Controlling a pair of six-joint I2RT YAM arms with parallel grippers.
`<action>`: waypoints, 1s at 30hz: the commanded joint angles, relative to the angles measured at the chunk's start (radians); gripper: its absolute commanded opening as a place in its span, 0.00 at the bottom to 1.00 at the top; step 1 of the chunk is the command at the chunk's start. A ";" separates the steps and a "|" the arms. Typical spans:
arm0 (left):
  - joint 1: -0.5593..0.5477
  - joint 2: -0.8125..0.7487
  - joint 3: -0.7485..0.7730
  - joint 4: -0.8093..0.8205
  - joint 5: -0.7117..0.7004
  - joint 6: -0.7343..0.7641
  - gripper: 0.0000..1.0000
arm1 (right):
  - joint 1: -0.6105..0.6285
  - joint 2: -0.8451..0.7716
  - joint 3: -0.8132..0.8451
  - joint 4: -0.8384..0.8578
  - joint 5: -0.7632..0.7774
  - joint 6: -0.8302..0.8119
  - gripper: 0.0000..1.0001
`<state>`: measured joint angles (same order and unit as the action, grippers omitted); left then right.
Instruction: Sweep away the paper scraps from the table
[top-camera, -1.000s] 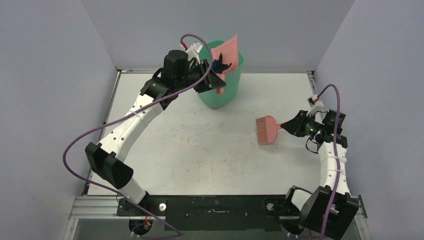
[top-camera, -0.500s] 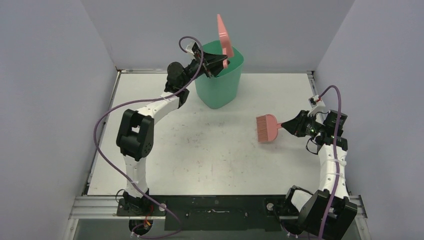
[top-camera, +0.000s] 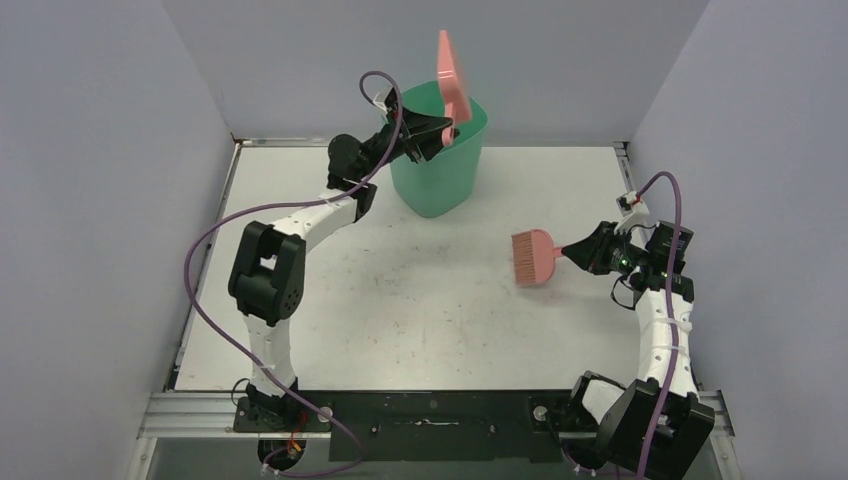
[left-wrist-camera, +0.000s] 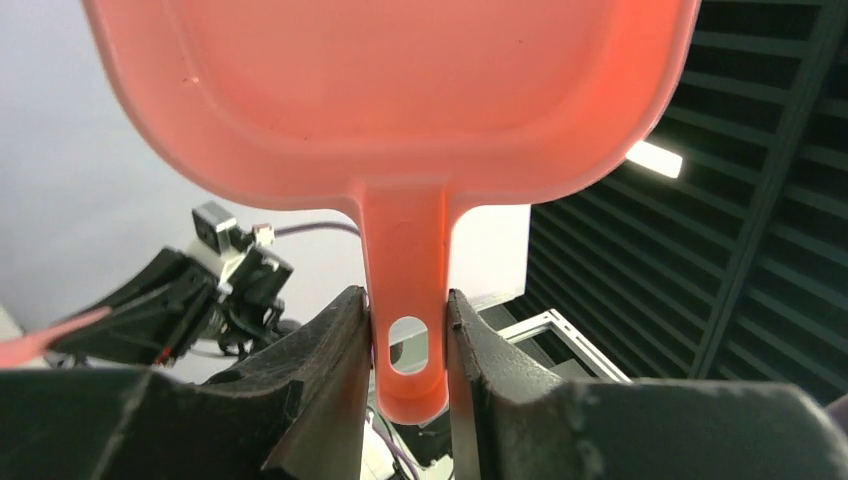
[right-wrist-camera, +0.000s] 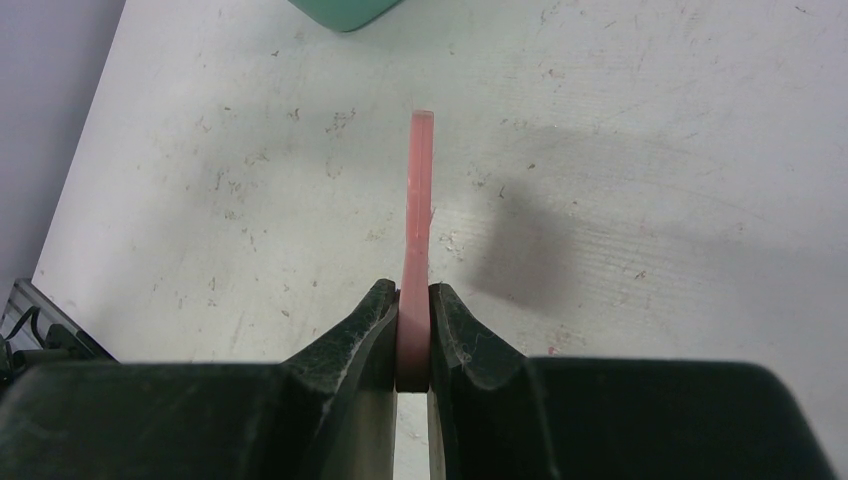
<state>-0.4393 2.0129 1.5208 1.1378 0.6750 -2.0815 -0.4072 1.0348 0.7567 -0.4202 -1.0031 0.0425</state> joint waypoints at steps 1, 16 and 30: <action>-0.005 -0.206 -0.043 -0.223 0.153 0.184 0.00 | -0.009 -0.015 0.003 0.059 -0.034 0.000 0.05; -0.110 -0.697 -0.196 -1.450 -0.119 1.253 0.00 | -0.008 -0.003 0.010 0.063 -0.071 0.002 0.05; -0.339 -0.918 -0.455 -1.783 -0.733 1.483 0.00 | -0.010 0.034 0.023 0.033 -0.142 -0.028 0.05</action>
<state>-0.7338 1.1599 1.1511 -0.5640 0.1574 -0.6674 -0.4084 1.0630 0.7547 -0.4236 -1.0805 0.0376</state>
